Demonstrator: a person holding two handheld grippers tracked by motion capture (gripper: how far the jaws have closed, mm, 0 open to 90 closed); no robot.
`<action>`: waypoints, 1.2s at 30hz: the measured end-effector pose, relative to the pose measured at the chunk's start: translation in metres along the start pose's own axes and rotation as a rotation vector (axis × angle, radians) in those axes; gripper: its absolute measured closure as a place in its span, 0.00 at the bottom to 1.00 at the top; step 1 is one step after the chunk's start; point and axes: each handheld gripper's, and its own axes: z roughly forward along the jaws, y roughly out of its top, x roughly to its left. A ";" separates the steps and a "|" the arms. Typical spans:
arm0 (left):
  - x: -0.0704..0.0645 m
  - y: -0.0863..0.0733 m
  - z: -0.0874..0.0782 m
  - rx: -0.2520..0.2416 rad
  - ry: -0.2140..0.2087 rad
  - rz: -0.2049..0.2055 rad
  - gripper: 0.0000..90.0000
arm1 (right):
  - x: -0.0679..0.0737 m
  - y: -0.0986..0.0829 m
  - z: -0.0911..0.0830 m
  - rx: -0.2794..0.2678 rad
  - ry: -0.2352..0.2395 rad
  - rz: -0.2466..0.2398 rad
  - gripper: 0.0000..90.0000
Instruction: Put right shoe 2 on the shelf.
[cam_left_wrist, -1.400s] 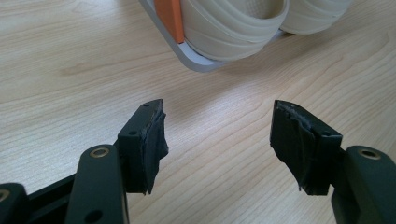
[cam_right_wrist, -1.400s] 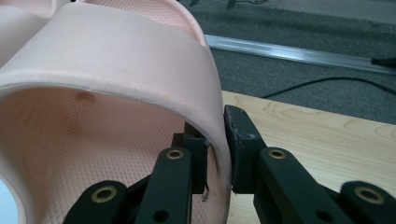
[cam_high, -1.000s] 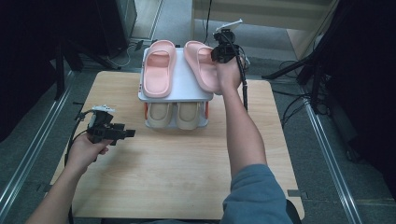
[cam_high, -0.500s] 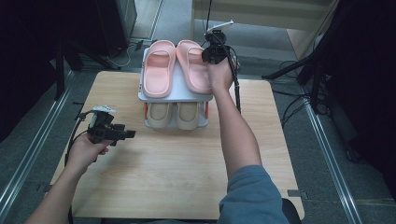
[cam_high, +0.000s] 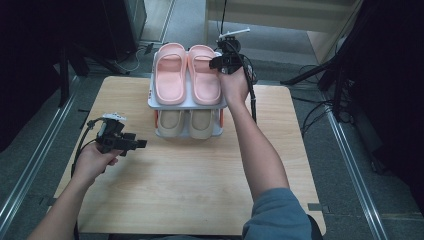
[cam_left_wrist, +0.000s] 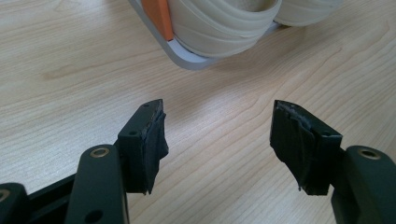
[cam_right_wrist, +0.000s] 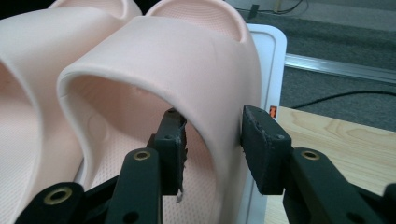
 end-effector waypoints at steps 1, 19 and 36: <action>0.000 0.000 0.001 0.001 -0.002 0.001 0.40 | 0.000 -0.001 -0.001 -0.003 0.004 0.000 0.67; -0.005 0.012 0.010 0.003 -0.023 0.028 0.40 | 0.007 -0.028 -0.016 -0.061 0.078 -0.047 0.66; -0.001 0.025 0.023 0.010 -0.033 0.027 0.40 | -0.019 -0.071 -0.045 -0.109 0.170 -0.046 0.70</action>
